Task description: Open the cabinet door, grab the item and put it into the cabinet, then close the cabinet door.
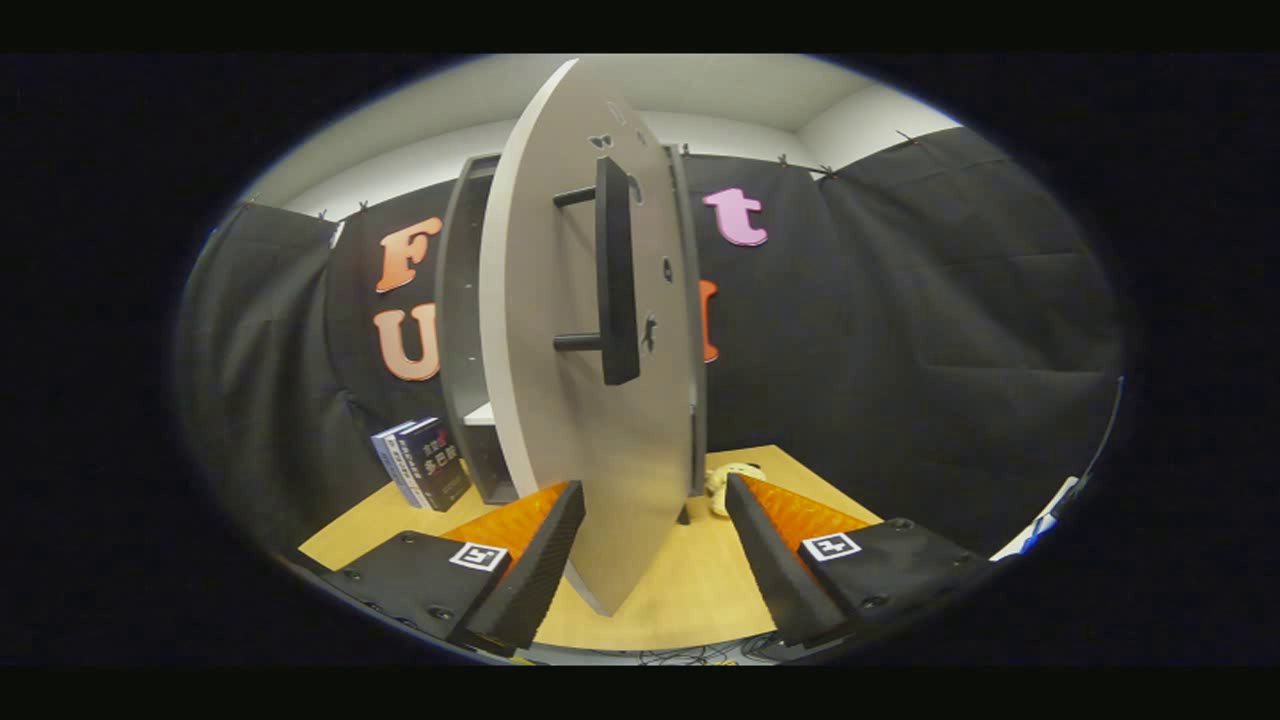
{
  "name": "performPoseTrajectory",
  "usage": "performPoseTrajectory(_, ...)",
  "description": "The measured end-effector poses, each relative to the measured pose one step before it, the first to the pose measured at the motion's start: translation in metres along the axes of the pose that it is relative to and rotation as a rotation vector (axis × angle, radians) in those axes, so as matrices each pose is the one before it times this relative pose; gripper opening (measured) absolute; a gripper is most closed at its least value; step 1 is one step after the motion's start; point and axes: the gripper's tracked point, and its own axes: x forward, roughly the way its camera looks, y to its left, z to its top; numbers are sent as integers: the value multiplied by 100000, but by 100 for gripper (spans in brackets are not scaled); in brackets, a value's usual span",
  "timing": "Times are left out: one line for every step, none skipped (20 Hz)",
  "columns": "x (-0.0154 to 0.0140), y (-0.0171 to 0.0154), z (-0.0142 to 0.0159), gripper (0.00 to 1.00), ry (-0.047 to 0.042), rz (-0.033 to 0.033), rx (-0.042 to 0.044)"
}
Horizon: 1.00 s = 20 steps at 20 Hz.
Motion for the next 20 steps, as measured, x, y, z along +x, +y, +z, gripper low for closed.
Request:
performPoseTrajectory(1114,1443,39,92,247,2297,291)
performPoseTrajectory(1066,1565,-58,92,512,1994,18)
performPoseTrajectory(790,1454,-116,92,853,1887,-263)
performPoseTrajectory(1017,1371,-177,92,506,1450,-437)
performPoseTrajectory(1080,1124,100,92,383,1177,-734)
performPoseTrajectory(1352,1056,60,92,528,408,-930)
performPoseTrajectory(1061,719,100,93,804,328,-859)
performPoseTrajectory(1210,775,168,93,550,-15,-571)
performPoseTrajectory(1338,786,190,93,198,-159,-827)
performPoseTrajectory(1115,693,123,93,159,-230,-791)
performPoseTrajectory(828,398,220,94,54,-467,-684)
performPoseTrajectory(852,281,217,94,52,-819,-446)
performPoseTrajectory(749,199,176,94,38,-1161,-10)
performPoseTrajectory(504,-168,-199,93,1215,-2695,-734)
performPoseTrajectory(552,-93,357,93,-1759,-1144,332)
performPoseTrajectory(364,44,-92,91,512,-186,1638)
performPoseTrajectory(351,13,-11,92,255,-284,2060)
performPoseTrajectory(531,189,68,92,-168,-460,1836)
performPoseTrajectory(572,331,40,92,-256,-409,1028)
performPoseTrajectory(594,324,37,92,-286,-495,261)
